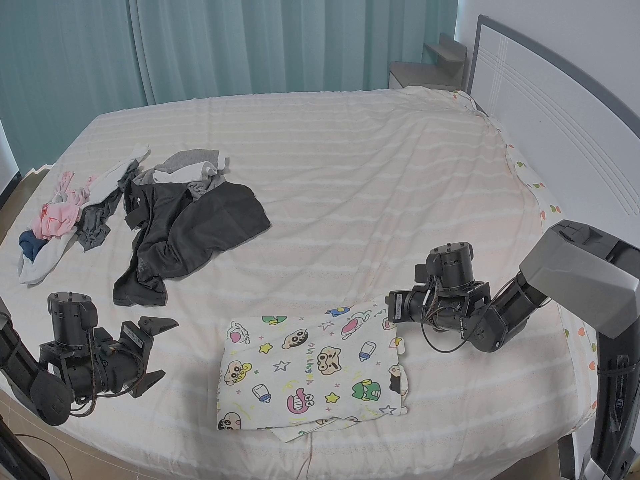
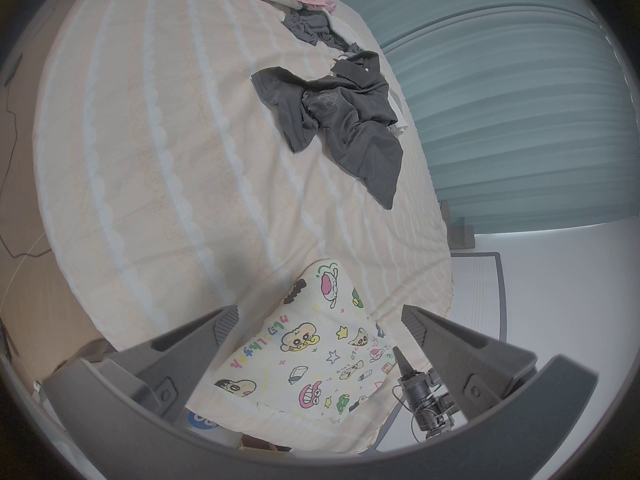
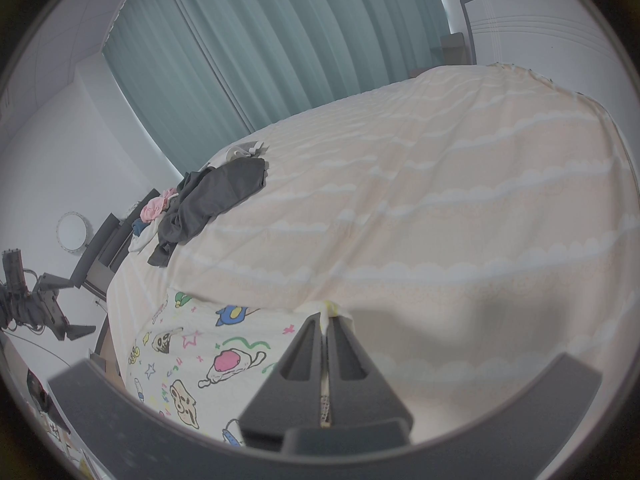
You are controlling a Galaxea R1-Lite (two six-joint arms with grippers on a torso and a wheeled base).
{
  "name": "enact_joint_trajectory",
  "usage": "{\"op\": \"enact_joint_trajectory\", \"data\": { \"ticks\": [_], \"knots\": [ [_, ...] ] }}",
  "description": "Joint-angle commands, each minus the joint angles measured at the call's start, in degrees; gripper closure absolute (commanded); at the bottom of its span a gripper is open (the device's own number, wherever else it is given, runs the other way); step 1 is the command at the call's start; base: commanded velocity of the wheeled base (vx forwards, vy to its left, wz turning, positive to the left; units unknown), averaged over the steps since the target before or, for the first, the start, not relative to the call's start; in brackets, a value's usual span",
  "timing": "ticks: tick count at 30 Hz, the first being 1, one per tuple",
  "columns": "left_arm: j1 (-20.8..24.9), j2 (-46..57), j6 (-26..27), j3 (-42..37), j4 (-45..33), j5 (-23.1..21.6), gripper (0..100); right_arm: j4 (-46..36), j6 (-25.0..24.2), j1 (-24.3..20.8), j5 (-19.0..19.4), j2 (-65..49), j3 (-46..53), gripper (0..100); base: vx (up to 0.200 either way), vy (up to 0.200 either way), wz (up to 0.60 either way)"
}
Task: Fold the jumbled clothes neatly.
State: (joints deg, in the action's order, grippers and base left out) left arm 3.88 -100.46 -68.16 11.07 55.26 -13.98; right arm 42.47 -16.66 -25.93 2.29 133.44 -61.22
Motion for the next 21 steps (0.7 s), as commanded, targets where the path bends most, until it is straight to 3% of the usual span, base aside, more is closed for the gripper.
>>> {"op": "enact_joint_trajectory", "data": {
  "ticks": [1, 3, 4, 12, 15, 21],
  "knots": [
    [0.0, -0.1, 0.0, 0.0, 0.0, -0.1, 0, 0.1, 0.0, -0.8, 0.0, 0.9, 1.4, 100, 0.0, 0.0, 0.0],
    [0.0, -0.1, 0.0, 0.0, 0.0, -0.1, 0, 0.1, 0.0, -1.0, 0.1, 0.8, 1.5, 100, 0.0, 0.0, 0.0],
    [-0.1, -0.1, 0.0, 0.0, 0.0, 0.0, 0, 0.2, -0.1, -1.0, 0.0, 0.5, 1.9, 0, 0.0, 0.0, 0.0],
    [-0.1, -1.1, 0.9, -0.1, 1.2, -0.1, 0, 5.5, -2.0, 4.5, -3.7, -10.2, 9.8, 0, 0.0, 0.0, 0.0],
    [0.0, -4.6, 3.4, -2.2, 6.6, 0.0, 0, 7.5, -5.7, 9.0, -4.0, -22.0, 18.9, 0, 0.0, 0.0, 0.0],
    [3.1, -8.5, 7.0, -5.5, 15.0, 0.1, 0, 7.4, -8.6, 10.2, -5.8, -48.5, 38.3, 0, 0.0, 0.0, 0.0]
  ]
}}
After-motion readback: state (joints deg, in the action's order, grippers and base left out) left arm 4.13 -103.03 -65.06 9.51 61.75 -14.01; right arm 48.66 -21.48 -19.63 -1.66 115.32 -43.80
